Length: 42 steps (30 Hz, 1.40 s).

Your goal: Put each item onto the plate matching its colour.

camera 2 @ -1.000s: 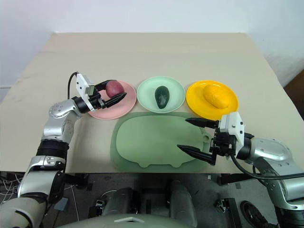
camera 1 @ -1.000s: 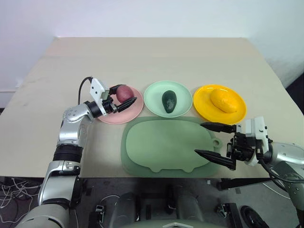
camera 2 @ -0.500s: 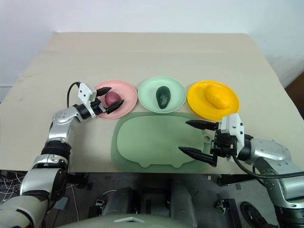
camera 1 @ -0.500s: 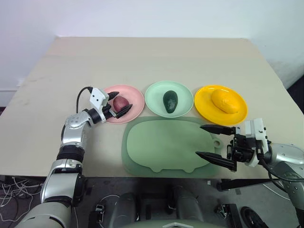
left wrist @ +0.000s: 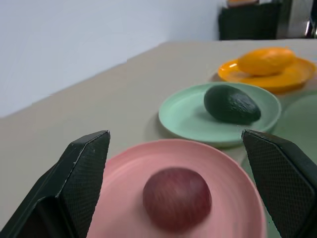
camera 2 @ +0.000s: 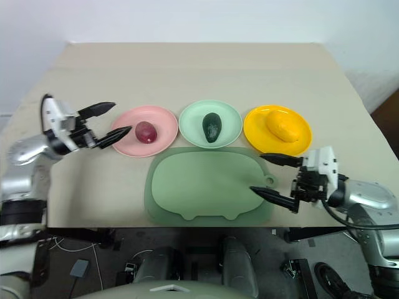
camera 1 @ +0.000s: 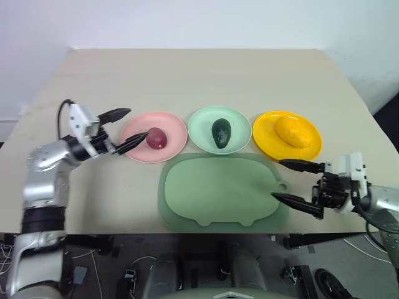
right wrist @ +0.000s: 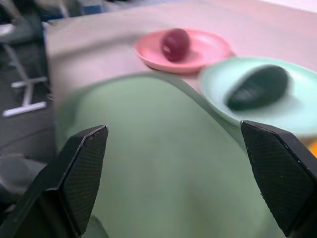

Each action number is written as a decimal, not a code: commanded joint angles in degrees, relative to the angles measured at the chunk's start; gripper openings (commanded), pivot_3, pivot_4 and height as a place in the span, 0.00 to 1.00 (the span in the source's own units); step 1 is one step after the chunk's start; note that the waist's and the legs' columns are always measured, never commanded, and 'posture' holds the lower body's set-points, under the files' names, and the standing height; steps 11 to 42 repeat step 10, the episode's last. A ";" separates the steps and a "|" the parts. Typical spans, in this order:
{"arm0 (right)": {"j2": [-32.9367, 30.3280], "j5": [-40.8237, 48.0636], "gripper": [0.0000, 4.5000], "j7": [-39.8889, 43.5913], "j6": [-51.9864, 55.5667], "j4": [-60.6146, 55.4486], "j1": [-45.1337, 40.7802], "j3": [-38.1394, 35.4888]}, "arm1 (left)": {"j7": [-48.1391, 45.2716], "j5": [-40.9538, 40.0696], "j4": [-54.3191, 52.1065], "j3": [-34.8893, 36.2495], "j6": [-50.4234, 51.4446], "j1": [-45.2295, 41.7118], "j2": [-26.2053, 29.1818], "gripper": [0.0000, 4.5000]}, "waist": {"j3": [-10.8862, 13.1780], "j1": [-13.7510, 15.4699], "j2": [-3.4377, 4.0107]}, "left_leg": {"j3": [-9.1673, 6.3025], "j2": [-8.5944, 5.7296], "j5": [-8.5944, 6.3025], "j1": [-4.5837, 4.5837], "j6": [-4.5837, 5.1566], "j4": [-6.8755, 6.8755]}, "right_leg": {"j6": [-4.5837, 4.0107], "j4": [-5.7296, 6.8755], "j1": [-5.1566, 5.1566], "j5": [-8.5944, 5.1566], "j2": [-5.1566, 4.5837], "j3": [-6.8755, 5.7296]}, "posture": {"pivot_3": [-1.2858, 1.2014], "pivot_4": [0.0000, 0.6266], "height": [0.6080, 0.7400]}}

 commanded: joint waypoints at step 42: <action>-1.62 -1.28 1.00 3.21 -3.94 7.56 2.98 -6.74 | -1.94 -9.58 -8.92 16.03 7.69 23.68 1.27 0.99 | 0.00 0.41 0.04 | -0.02 0.02 0.00 -0.05 -0.01 0.00 | 0.04 -0.02 -0.03 -0.11 -0.01 0.00 | 0.52 0.24 0.95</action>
